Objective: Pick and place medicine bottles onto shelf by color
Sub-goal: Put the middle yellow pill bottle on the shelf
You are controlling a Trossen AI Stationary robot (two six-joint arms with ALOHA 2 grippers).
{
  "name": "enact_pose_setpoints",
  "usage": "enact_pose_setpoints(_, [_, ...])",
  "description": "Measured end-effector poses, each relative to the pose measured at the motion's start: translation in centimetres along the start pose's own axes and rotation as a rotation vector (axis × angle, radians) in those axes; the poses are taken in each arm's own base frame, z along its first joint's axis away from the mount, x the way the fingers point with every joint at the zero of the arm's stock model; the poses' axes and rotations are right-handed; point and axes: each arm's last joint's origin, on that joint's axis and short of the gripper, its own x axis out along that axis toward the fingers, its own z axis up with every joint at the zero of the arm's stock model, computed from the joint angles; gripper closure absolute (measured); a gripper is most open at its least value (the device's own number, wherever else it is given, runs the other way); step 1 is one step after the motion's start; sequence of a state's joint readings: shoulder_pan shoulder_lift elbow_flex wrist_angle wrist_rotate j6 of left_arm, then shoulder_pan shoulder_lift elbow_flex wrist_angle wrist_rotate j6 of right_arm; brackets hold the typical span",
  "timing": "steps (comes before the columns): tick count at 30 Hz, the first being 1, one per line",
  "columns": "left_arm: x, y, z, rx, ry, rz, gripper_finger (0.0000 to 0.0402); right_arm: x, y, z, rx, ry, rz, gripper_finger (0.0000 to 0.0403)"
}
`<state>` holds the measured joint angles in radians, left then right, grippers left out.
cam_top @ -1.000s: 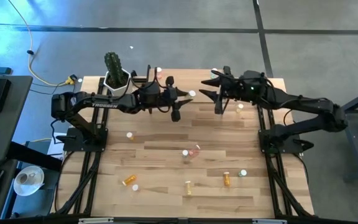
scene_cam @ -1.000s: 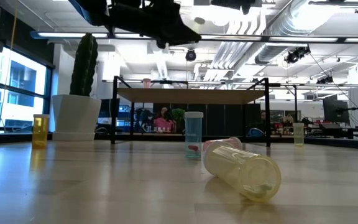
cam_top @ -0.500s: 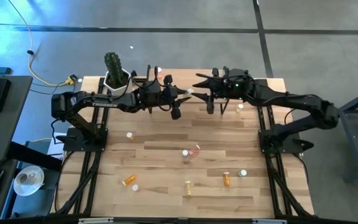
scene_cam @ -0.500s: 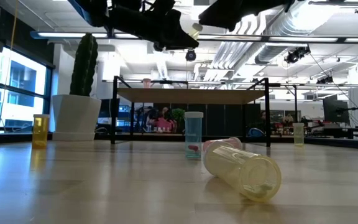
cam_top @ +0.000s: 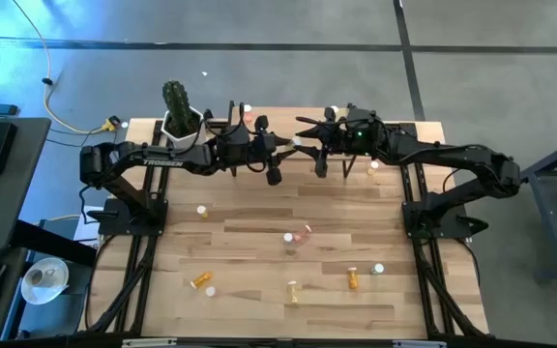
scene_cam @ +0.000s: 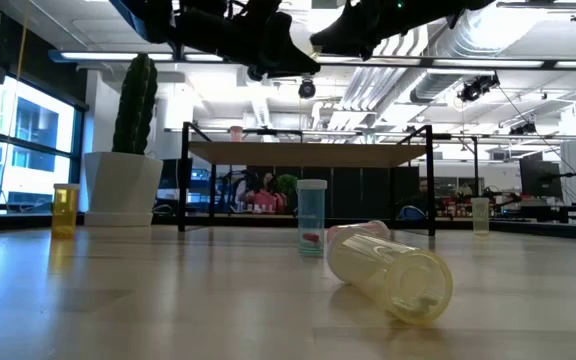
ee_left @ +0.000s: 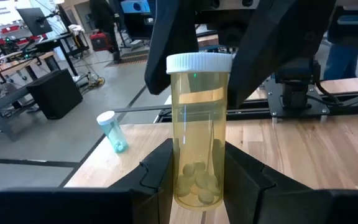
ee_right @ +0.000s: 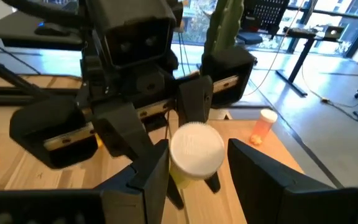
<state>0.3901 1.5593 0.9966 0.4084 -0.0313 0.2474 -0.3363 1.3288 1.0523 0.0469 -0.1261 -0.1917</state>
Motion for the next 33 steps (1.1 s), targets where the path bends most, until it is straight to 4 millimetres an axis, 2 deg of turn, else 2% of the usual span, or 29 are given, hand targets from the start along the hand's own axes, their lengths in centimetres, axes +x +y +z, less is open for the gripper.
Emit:
enact_pose_setpoints(10, [0.0,0.0,0.0,0.0,0.0,-0.001,0.0305,0.02,-0.01,0.09,0.008,-0.011,0.002,0.0253])
enact_pose_setpoints(19, [0.0,0.01,0.0,0.0,0.0,0.001,0.0305,0.02,0.0,0.07,0.01,-0.009,0.003,0.0296])
enact_pose_setpoints(33, [0.0,0.03,-0.01,-0.019,0.002,0.005,0.0305,0.0,0.01,0.03,0.012,-0.004,0.004,0.0297])
